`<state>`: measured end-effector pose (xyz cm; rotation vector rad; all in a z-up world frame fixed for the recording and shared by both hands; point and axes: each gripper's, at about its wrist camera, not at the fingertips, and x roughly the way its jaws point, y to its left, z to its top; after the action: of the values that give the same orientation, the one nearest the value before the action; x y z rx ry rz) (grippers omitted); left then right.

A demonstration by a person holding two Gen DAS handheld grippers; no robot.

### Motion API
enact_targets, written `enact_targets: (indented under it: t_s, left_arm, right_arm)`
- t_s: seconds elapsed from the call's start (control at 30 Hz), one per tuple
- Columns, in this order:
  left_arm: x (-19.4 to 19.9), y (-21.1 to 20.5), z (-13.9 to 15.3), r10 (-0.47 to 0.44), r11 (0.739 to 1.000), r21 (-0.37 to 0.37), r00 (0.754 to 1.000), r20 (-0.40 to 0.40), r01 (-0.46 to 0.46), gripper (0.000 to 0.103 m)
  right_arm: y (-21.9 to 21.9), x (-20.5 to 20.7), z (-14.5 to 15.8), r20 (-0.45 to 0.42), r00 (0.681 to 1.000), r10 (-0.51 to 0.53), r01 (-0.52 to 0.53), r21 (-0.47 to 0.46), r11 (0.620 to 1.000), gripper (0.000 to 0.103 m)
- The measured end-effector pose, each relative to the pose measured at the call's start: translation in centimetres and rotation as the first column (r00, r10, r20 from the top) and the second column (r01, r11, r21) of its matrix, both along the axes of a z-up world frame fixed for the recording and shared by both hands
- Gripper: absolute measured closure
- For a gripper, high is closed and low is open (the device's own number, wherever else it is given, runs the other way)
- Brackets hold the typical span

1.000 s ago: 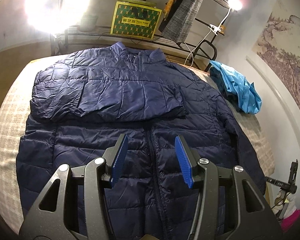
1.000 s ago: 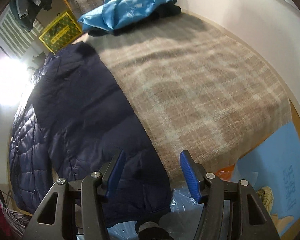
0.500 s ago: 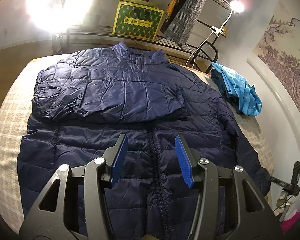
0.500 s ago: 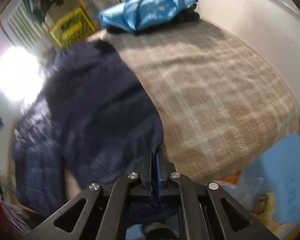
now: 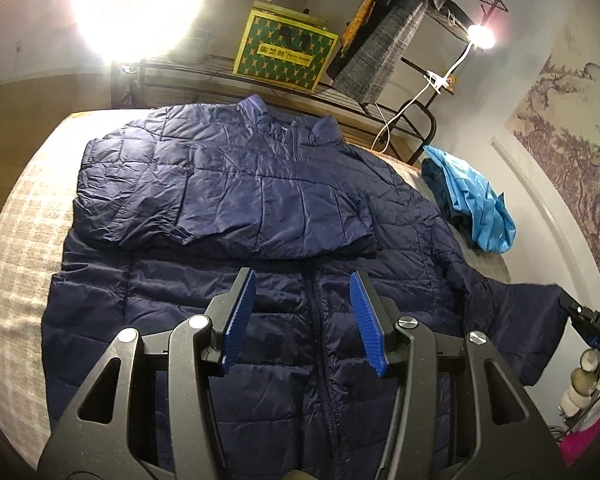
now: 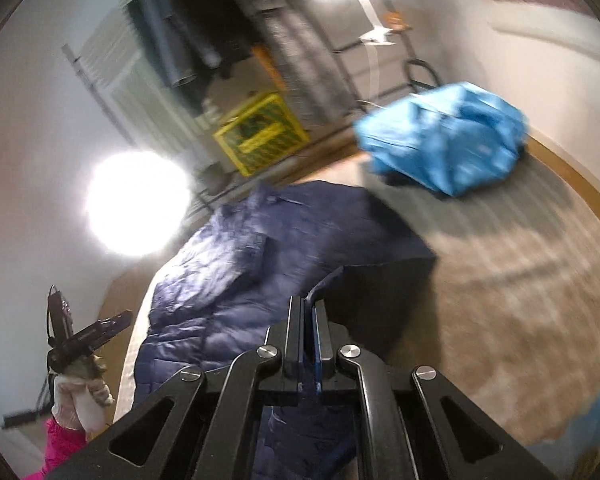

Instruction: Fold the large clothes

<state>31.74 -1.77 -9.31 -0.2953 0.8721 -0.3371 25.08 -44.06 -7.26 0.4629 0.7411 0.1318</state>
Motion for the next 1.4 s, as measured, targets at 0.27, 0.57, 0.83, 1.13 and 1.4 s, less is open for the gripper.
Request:
enact_targets:
  t_s: [0.27,0.57,0.83,1.13,1.4]
  left_arm:
    - [0.5,3.1,0.2,0.046,0.998,-0.033,0.999,-0.009,-0.047,0.053]
    - [2.2,4.1,-1.2,0.072,0.995,-0.063,0.995,-0.063,-0.076,0.053]
    - [3.6,1.8,-2.9,0.021,0.998,-0.053,0.993,-0.112,-0.027,0.053]
    - [4.2,-1.5,-4.7,-0.062,0.991,-0.124,0.982,-0.18,0.04,0.053]
    - [4.0,-7.5,-6.1,-0.189,0.982,-0.069,0.959,-0.212,0.178,0.053]
  right_arm:
    - [7.7,8.2,-1.9,-0.008,0.991,0.137,-0.137,0.003,0.991,0.102]
    - [15.7,16.0,-7.1,-0.111,0.959,0.262,-0.262,0.013,0.965,0.102]
    - [18.4,18.5,-10.5,-0.188,0.935,0.302,-0.312,-0.024,0.95,0.093]
    - [16.0,18.5,-8.7,-0.133,0.956,0.263,-0.26,0.04,0.965,0.054]
    - [11.2,16.7,-6.2,-0.077,0.981,0.175,-0.175,0.01,0.984,0.054]
